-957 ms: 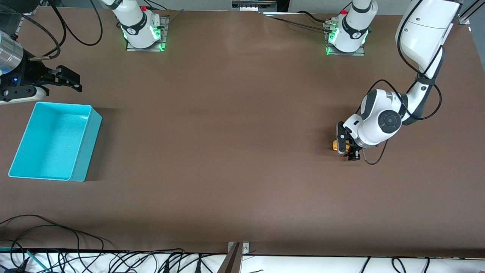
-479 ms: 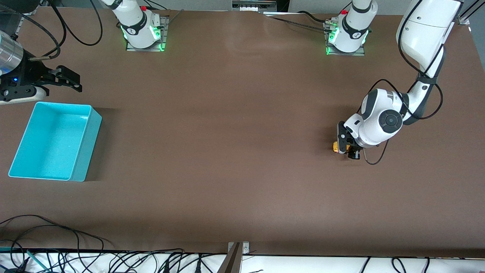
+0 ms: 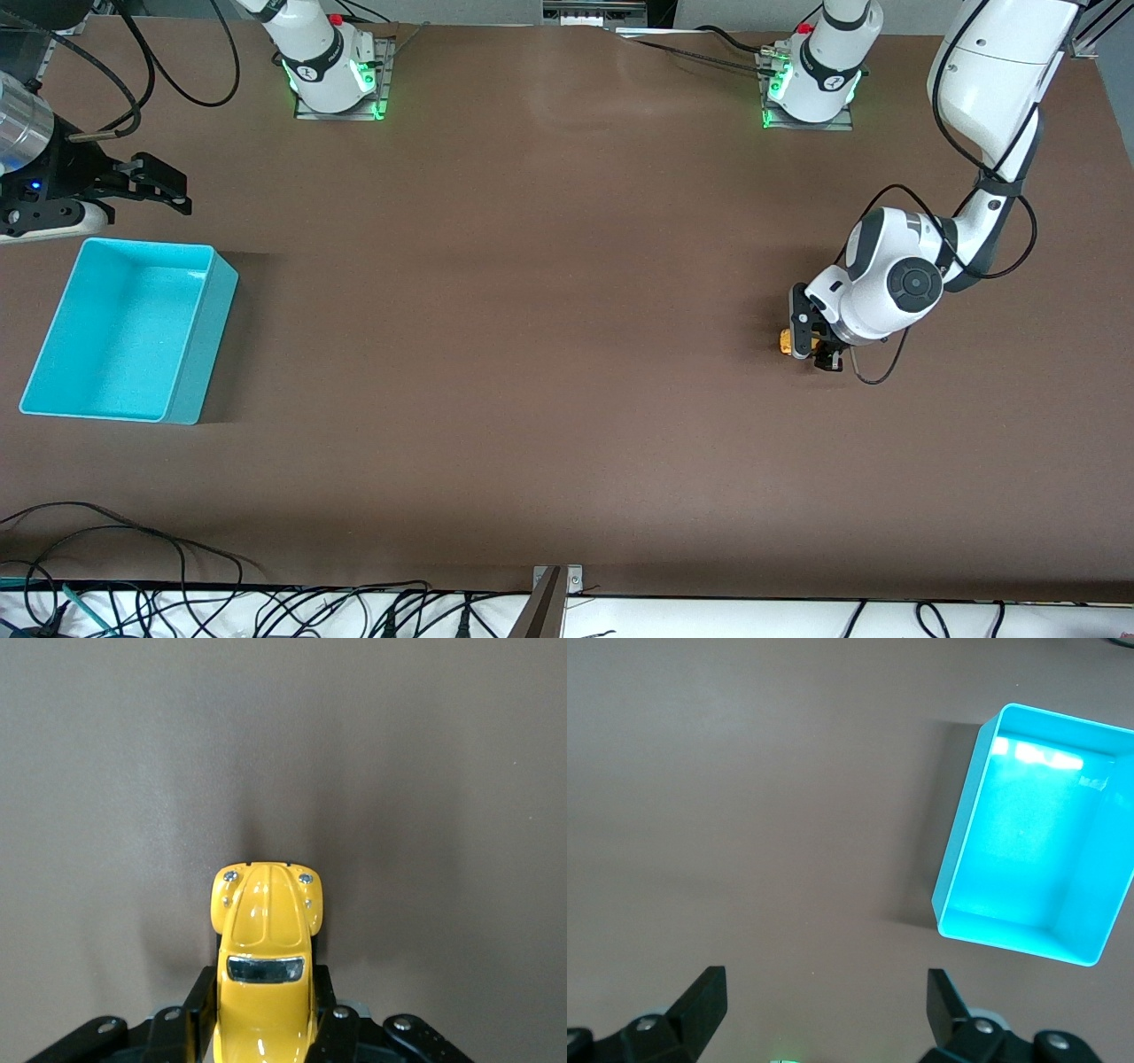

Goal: Wind up and store yellow beetle car
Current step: 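Close the left gripper around the yellow car's body, then drag the car backward along the table with the left gripper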

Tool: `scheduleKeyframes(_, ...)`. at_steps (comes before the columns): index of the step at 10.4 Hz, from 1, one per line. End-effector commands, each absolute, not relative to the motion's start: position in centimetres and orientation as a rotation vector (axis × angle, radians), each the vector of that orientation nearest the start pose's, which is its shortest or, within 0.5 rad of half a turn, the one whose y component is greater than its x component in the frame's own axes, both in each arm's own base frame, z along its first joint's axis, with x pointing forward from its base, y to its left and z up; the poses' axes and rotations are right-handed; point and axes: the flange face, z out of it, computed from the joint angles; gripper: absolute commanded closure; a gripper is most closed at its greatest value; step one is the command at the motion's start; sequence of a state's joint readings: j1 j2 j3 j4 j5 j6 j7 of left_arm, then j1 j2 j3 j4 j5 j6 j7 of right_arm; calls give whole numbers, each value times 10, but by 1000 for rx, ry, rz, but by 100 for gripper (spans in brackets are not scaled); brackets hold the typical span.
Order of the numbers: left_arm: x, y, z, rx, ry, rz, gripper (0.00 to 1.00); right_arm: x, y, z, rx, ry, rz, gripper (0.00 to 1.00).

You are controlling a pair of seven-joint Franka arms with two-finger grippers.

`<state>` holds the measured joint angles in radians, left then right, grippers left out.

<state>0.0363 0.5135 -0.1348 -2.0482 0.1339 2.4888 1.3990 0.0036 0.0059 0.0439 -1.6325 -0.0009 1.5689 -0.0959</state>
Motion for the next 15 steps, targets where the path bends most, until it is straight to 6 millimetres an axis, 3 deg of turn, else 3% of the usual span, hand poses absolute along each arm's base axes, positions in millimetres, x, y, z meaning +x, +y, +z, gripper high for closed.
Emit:
scheduleKeyframes(1,580,-43,179,-2242,2288,115,86,551,28,599,-3116,-237,90,0)
scheduleKeyframes(4,579,20,153,-2293,2295,138,86,551,28,599,-3116,-237,90,0)
scheduleKeyframes(7,582,76,157,-2276,2306,104,86,551,28,600,-3118,-237,88,0)
scheduleKeyframes(10,580,139,149,-2288,2303,79,86,551,28,600,-3118,-237,88,0)
scheduleKeyframes(15,575,197,151,-2289,2283,54,85,551,27,600,-3118,-234,88,0)
